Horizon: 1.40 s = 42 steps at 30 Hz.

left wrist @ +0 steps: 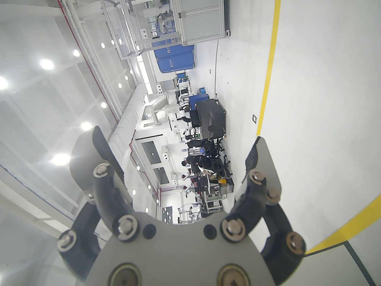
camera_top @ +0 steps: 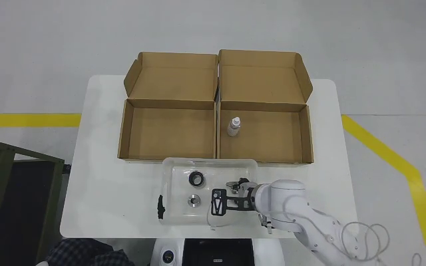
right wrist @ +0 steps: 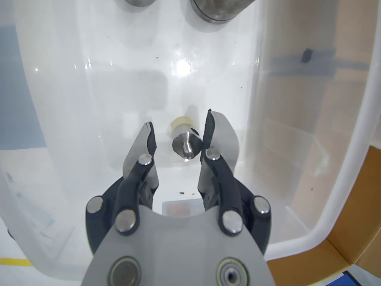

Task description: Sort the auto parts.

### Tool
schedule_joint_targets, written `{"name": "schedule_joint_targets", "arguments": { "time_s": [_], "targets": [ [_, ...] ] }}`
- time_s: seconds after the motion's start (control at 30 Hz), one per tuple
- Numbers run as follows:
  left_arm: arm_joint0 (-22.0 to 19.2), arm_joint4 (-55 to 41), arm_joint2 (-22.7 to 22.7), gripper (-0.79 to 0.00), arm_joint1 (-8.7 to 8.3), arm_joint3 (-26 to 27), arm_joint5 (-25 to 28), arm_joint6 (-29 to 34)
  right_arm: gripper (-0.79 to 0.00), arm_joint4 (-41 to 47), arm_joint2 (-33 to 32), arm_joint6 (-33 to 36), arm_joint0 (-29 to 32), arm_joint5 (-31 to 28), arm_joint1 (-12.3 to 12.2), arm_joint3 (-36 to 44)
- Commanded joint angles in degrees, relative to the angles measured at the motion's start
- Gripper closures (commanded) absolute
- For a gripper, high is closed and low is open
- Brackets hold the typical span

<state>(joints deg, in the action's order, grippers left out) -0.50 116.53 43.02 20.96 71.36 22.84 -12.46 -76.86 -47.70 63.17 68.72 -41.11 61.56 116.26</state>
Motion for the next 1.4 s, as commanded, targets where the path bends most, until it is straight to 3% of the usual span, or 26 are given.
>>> {"name": "schedule_joint_targets", "arguments": {
  "time_s": [0.0, 0.23, 0.6, 1.37],
  "targets": [
    [0.0, 0.0, 0.0, -0.785, 0.00, 0.0, 0.0, 0.0, -0.219, -0.1, 0.2, 0.1, -0.2, 0.1, 0.0, -0.1],
    [0.0, 0.0, 0.0, -0.785, 0.00, 0.0, 0.0, 0.0, 0.000, -0.3, 0.9, 0.2, -0.9, 0.4, 0.1, -0.3],
    [0.0, 0.0, 0.0, -0.785, 0.00, 0.0, 0.0, 0.0, 0.000, -0.8, -0.9, -4.8, -0.1, 1.2, -0.3, 3.2],
    [0.0, 0.0, 0.0, -0.785, 0.00, 0.0, 0.0, 0.0, 0.000, 7.0, -16.7, -36.1, 7.9, 0.5, -2.7, 4.7]
  ]
}}
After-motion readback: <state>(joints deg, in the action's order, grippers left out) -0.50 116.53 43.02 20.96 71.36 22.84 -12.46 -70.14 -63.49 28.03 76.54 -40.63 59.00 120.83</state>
